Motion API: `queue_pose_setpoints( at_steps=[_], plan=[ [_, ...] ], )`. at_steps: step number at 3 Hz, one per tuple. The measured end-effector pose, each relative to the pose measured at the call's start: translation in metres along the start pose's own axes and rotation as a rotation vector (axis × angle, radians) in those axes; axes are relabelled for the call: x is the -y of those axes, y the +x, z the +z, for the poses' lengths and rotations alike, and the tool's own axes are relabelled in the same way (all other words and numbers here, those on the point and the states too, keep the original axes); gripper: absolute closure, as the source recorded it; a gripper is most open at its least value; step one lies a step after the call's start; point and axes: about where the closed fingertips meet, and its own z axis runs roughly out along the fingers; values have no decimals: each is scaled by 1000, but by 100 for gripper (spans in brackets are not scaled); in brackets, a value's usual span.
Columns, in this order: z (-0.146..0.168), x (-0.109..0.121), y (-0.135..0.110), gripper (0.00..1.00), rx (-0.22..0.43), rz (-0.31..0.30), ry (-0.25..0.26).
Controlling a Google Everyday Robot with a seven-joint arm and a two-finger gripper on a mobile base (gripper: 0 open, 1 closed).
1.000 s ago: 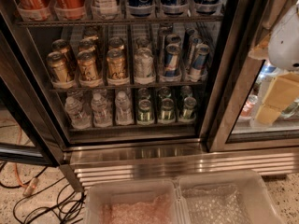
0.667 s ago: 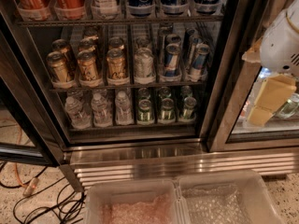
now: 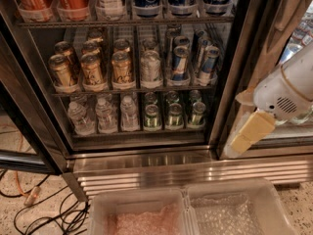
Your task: Pick redbull can from middle shelf of fridge
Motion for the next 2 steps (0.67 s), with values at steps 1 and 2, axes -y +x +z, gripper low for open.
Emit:
queue_pose_setpoints(
  at_steps=[1, 2],
  plan=[
    [36, -8, -2, 0, 152, 151, -51],
    [54, -7, -13, 0, 238, 255, -16]
  ],
)
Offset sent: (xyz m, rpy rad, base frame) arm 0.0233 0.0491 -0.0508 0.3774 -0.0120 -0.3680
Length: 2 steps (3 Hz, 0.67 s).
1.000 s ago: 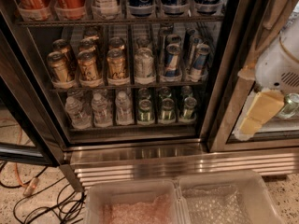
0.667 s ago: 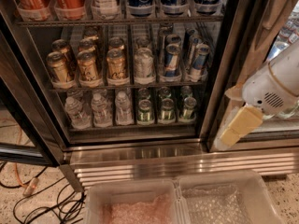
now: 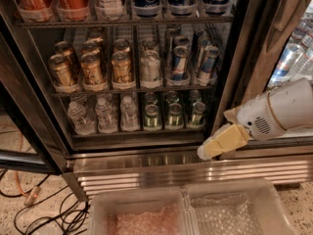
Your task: Pick redbull can from middle shelf of fridge
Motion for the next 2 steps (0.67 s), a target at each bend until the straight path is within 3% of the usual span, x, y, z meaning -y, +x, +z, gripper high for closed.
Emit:
queue_pose_setpoints(
  at_steps=[1, 2],
  plan=[
    [2, 5, -4, 0, 18, 3, 21],
    [9, 5, -2, 0, 65, 39, 7]
  ],
)
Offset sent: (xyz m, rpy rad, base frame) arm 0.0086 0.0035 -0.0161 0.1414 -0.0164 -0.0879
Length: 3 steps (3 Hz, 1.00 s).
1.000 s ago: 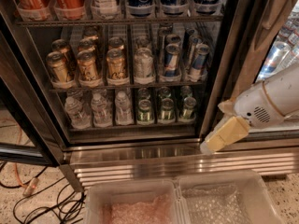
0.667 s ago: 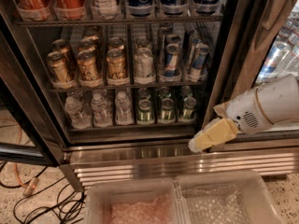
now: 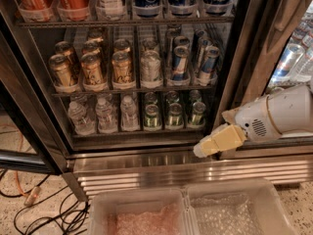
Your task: Pick redbull can from middle shelf of fridge
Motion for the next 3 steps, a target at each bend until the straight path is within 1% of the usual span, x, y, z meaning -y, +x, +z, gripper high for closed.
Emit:
queue_pose_setpoints(
  at_steps=[1, 2, 3],
  plan=[
    [23, -1, 1, 0, 78, 57, -1],
    [40, 2, -8, 0, 177, 90, 59],
    [52, 9, -14, 0, 258, 118, 149]
  ],
)
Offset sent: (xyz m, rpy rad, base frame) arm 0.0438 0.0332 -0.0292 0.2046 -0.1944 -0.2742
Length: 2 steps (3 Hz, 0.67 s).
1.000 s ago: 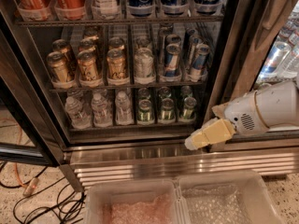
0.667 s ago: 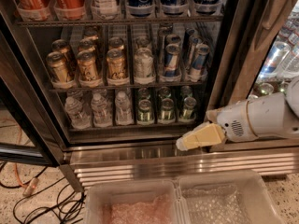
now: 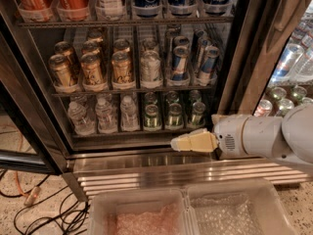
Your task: Pick redbull can from middle shelf of fridge
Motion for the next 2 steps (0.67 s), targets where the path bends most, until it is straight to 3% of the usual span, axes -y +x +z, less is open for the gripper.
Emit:
queue_pose_setpoints(
  at_steps=[1, 2],
  plan=[
    [9, 13, -2, 0, 77, 20, 100],
    [21, 41, -11, 0, 149, 32, 206]
  ],
)
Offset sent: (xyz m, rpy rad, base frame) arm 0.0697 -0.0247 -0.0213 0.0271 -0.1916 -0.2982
